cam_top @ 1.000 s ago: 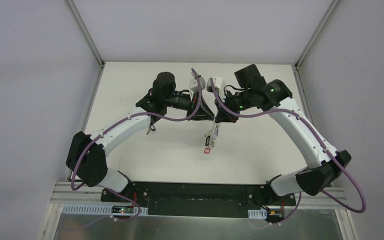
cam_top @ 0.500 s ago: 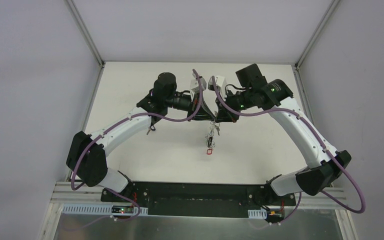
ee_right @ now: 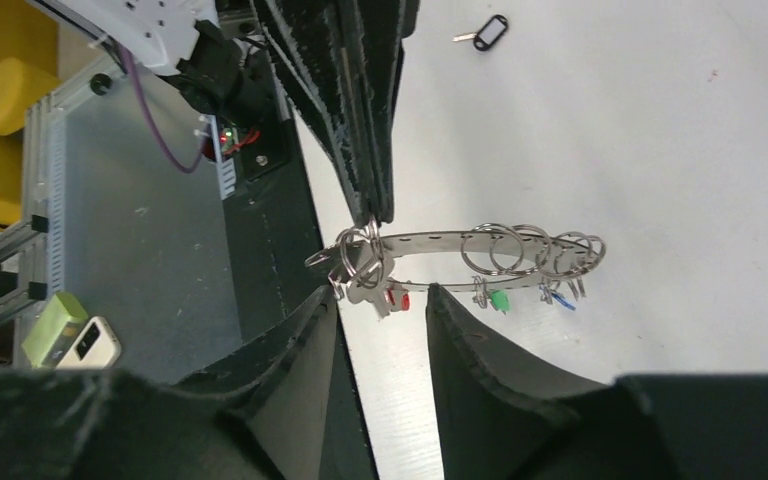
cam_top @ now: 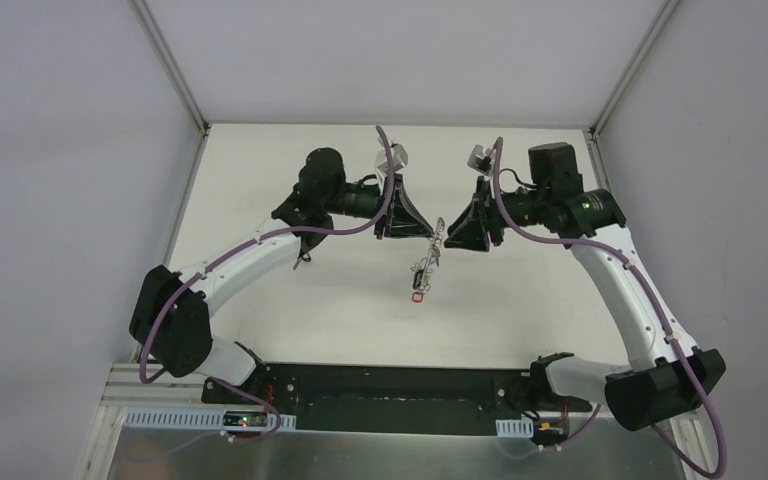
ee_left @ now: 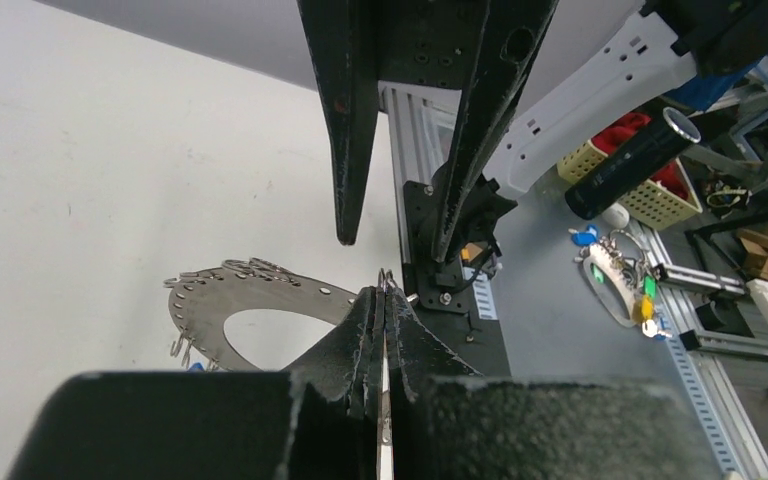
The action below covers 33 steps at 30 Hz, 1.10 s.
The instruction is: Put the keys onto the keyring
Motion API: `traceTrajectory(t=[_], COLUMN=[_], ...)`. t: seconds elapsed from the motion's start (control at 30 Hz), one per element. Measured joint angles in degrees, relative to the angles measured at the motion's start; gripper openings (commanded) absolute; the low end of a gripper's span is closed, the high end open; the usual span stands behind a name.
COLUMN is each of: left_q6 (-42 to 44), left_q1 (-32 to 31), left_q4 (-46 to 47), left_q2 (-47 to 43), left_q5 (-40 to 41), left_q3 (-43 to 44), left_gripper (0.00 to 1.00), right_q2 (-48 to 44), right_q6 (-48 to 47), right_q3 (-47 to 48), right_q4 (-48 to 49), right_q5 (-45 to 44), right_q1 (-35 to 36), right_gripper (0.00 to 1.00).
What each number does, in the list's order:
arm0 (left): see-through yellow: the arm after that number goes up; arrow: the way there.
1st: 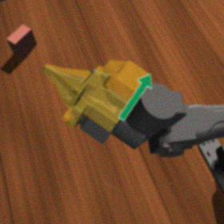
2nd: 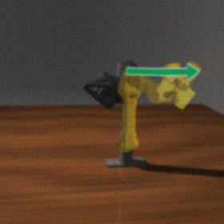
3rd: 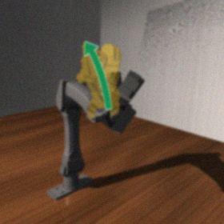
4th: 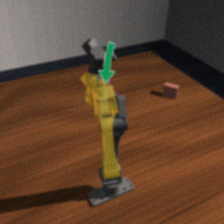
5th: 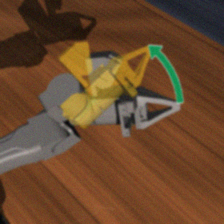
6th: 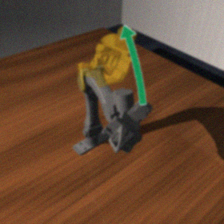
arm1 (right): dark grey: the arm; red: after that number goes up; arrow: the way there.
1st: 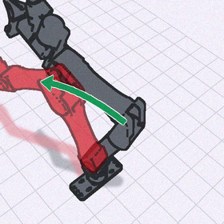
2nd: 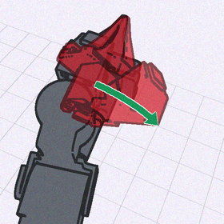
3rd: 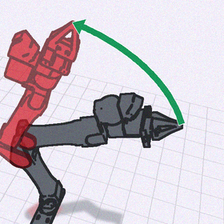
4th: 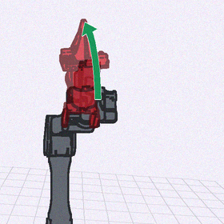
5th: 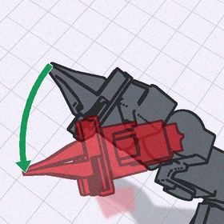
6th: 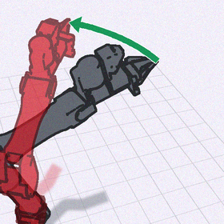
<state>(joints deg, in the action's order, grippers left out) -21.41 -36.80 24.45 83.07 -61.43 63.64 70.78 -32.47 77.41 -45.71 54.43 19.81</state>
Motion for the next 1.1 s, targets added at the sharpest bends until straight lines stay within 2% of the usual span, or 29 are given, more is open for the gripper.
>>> traceTrajectory(t=[0.2,0.43,0.53,0.63,0.7,0.87,1.1], left_q6=[-5.88,-9.57,-10.47,-11.15,-11.50,-12.31,-13.03], left_q1=[0.00,0.00,0.00,0.00,0.00,0.02,0.02], left_q4=[5.97,9.77,10.88,11.47,11.80,13.07,14.12], left_q2=[-0.33,-0.33,-0.33,-0.33,-0.33,-0.33,-0.33], left_q5=[0.04,0.04,0.04,0.04,0.09,0.17,0.20], left_q3=[-1.29,-1.75,-1.75,-1.75,-1.75,-2.19,-2.56], left_gripper=[0.00,0.00,0.00,0.00,0.00,0.00,0.00], right_q2=[-2.01,-1.99,-1.97,-1.73,-1.62,-1.62,-1.62], right_q6=[5.44,9.88,11.58,13.11,13.99,15.08,16.61], right_q3=[-5.51,-7.93,-8.83,-9.31,-9.33,-9.77,-11.06], right_q4=[7.17,12.90,14.88,16.59,17.20,18.38,20.48], right_q5=[8.52,11.93,12.76,13.68,14.10,15.02,15.69], right_q1=[-2.60,-3.37,-3.45,-3.45,-3.45,-3.50,-3.52], right_gripper=[0.43,0.39,0.32,0.14,0.07,0.00,0.00])
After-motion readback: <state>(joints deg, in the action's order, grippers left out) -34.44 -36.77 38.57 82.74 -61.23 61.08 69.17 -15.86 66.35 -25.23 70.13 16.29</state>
